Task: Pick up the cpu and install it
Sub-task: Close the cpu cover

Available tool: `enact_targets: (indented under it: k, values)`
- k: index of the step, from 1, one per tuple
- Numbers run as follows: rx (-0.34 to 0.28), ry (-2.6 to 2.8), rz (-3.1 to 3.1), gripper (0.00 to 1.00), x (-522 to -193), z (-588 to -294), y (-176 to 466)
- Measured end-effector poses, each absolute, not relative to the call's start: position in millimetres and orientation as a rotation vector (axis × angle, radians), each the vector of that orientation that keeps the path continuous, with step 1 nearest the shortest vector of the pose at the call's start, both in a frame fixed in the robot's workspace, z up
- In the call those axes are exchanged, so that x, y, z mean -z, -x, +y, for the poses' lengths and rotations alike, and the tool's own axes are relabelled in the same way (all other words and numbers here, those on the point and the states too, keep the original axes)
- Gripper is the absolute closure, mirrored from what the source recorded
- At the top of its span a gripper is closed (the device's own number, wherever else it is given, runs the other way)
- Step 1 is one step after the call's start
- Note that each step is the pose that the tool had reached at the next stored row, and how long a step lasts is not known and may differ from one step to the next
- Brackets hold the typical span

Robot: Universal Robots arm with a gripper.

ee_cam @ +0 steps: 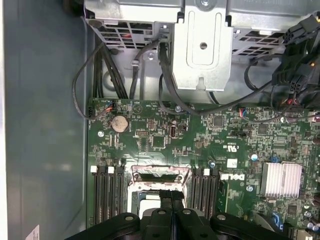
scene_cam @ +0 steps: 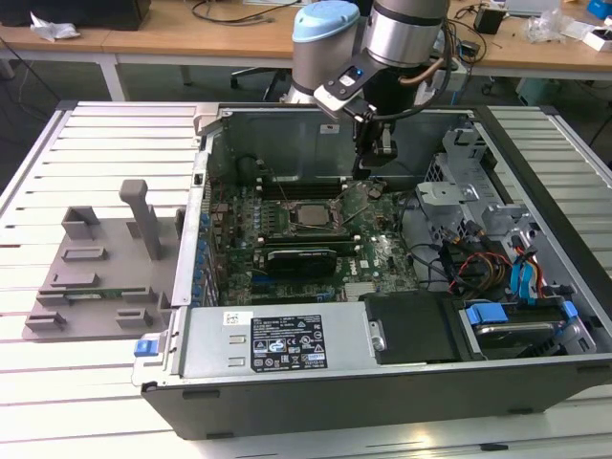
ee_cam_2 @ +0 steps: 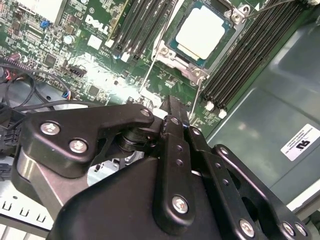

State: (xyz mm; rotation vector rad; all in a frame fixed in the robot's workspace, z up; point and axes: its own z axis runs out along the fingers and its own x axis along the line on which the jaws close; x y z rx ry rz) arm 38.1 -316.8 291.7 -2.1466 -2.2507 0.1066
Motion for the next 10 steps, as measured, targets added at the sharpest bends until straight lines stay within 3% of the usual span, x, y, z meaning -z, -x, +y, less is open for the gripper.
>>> enact_targets:
  k: [10]
  values:
    - [-0.108, 2.147, -2.251, 0.89, -291.6, -316.5, -52.8]
